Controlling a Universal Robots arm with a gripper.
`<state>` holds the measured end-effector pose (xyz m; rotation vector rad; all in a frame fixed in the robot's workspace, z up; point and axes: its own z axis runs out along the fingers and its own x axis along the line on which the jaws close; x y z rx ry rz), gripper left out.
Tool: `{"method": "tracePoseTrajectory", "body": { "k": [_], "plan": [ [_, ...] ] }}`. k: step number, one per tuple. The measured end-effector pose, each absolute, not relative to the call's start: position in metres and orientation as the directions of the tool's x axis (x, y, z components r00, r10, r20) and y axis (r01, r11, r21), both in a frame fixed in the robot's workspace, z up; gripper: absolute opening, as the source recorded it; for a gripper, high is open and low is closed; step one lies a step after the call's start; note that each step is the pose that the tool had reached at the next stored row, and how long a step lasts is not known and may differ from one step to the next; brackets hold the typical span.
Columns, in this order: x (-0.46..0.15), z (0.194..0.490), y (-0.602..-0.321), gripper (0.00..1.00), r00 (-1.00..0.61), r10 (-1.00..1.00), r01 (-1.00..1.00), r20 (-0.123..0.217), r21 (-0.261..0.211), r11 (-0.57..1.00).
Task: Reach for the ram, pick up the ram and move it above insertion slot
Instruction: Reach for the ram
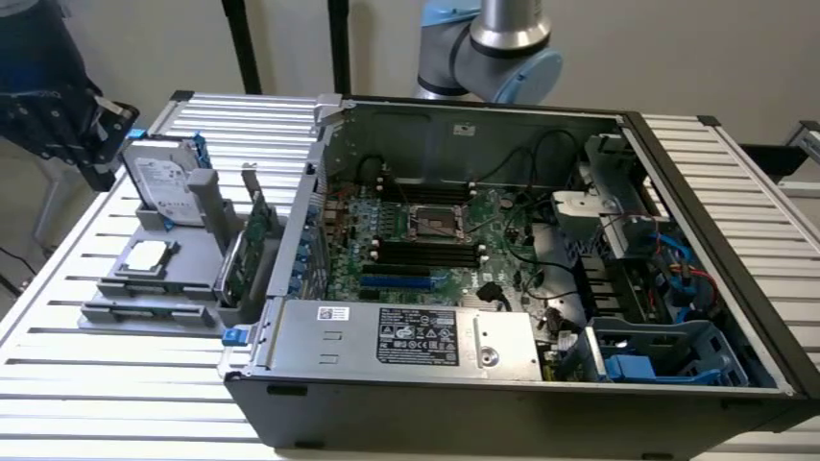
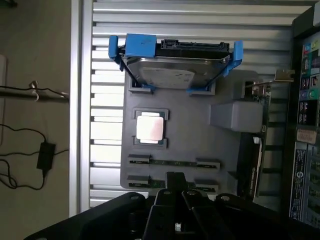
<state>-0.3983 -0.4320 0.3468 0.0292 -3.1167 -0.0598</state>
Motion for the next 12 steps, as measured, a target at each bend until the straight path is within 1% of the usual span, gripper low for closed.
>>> {"method": "tracePoseTrajectory", "body": {
  "k": [4,12],
  "plan": [
    [-0.396,0.347,-0.443,0.11,-0.999,-0.02,-0.018,0.03,0.038,0.999],
    [-0.386,0.347,-0.453,0.11,-0.999,-0.027,-0.026,0.032,0.038,0.999]
  ]
}}
